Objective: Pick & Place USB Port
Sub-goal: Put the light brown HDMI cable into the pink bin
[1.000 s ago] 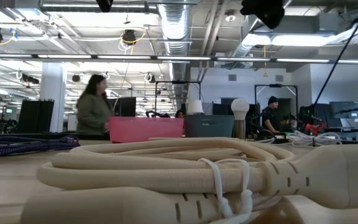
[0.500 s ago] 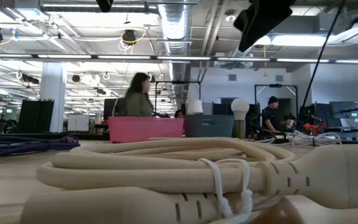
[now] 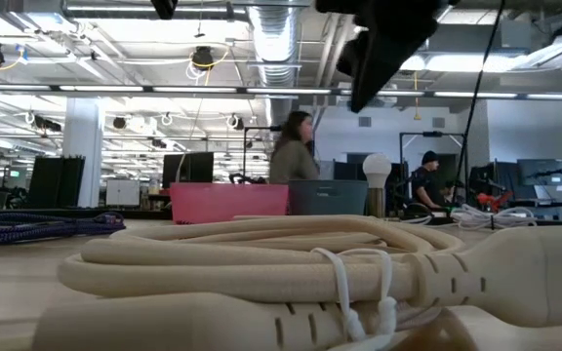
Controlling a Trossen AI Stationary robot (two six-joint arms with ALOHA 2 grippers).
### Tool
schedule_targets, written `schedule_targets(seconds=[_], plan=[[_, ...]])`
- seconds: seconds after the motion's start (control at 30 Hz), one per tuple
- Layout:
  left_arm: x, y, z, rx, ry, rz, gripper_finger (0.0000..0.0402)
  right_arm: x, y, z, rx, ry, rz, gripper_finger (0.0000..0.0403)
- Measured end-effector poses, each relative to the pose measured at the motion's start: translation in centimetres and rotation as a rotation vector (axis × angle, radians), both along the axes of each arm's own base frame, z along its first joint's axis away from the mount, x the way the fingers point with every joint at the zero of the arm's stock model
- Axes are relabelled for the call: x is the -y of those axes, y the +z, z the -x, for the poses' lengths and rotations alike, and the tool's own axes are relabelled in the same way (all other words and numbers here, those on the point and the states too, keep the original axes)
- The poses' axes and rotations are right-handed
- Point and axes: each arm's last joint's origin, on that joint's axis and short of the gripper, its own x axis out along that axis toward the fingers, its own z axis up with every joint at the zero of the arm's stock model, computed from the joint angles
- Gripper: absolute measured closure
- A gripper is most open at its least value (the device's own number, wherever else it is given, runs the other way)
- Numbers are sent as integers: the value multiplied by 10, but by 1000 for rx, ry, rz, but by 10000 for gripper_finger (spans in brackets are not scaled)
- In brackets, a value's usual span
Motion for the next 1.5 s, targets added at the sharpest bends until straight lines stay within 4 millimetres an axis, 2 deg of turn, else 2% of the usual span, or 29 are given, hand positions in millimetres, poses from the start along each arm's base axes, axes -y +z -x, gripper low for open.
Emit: schedule_targets(seconds=[0.17, 0.3, 0.53, 0.87, 1.23, 1.5], plan=[[0, 0, 0, 0, 0, 0, 385, -12, -7, -18, -8, 20, -2, 207], [0, 0, 0, -1, 0, 0, 385, -20, -21, -30, -41, 15, 2, 187], [0, 0, 0, 0, 0, 0, 385, -27, -52, -36, -144, 25, 30, 209], [0, 0, 0, 0, 0, 3, 385, -24, -53, -37, -146, 17, 31, 244], [0, 0, 0, 0, 0, 3, 385, -29, -100, -48, -233, 32, 6, 242], [0, 0, 0, -5, 0, 4, 385, -30, -110, -51, -250, 22, -19, 258]])
